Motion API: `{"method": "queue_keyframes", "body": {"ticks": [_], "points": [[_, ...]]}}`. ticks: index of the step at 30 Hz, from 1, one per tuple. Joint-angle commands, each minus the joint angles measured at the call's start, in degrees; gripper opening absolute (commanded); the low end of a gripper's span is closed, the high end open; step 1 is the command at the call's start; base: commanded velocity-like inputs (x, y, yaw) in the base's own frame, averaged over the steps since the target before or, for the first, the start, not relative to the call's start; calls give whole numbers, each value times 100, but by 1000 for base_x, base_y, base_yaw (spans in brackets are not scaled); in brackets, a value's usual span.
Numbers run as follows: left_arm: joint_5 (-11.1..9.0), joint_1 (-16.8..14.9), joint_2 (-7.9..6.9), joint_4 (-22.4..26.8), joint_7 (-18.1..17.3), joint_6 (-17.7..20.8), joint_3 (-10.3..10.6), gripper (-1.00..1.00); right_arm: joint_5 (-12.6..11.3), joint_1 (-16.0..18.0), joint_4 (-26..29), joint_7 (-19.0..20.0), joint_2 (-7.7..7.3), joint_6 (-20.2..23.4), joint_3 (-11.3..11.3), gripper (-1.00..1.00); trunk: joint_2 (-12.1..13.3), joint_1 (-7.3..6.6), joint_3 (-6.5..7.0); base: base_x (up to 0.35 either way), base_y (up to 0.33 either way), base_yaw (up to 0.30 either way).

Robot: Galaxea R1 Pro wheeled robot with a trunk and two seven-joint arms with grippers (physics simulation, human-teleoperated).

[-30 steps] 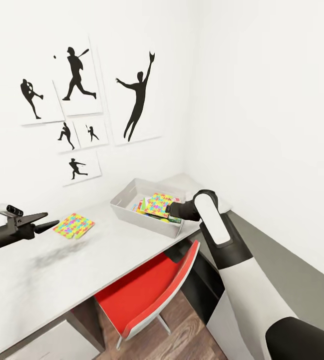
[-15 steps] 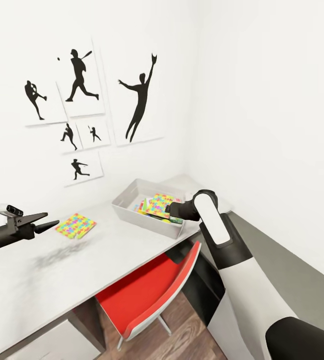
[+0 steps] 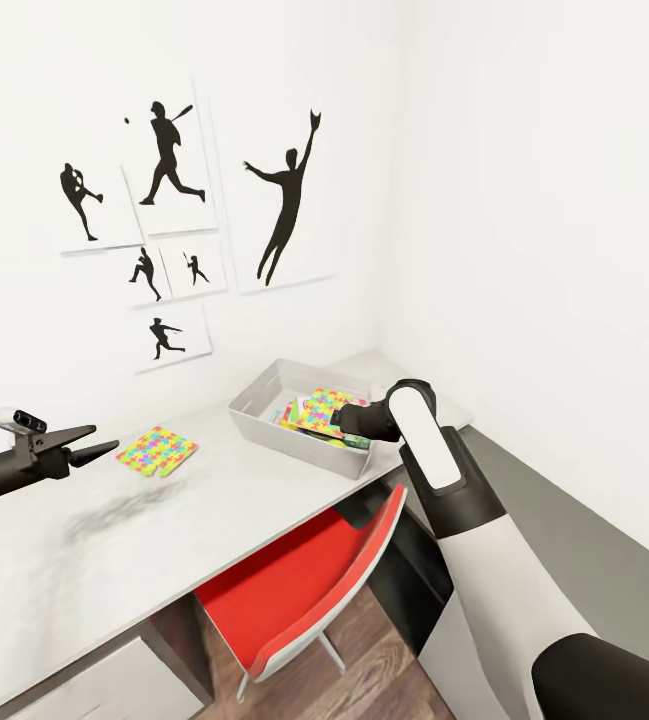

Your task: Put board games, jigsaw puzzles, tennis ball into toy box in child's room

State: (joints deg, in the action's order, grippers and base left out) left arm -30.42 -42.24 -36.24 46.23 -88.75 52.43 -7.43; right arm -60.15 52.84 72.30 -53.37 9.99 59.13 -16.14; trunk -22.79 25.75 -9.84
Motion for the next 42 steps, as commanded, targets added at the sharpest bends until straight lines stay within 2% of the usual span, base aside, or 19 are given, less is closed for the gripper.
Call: {"method": "queue_keyframes", "body": {"ticks": [1,18,24,31,42], "points": [[-2,-4,-3,0,-20,60,4,100,-50,7,4,-60,1,19,-3,100,-12,4,-12,0,0,1],[-7,-5,-5,0,-19,53,-4,100,-53,7,25,-68,1,24,-16,100,-12,4,-12,0,0,0],[-7,-4,-6,0,-16,48,-5,100,-72,12,325,-69,1,34,-22,100,-12,4,-5,0,0,12],[-13,-7,-5,-8,-14,-29,0,100,-87,-127,751,-64,1,37,-29,100,-12,4,45,-18,1,125],[-5,-4,-17,-191,-18,-63,-10,100,-94,-292,848,-58,1,37,-29,100,-12,4,137,-60,81,171]]}}
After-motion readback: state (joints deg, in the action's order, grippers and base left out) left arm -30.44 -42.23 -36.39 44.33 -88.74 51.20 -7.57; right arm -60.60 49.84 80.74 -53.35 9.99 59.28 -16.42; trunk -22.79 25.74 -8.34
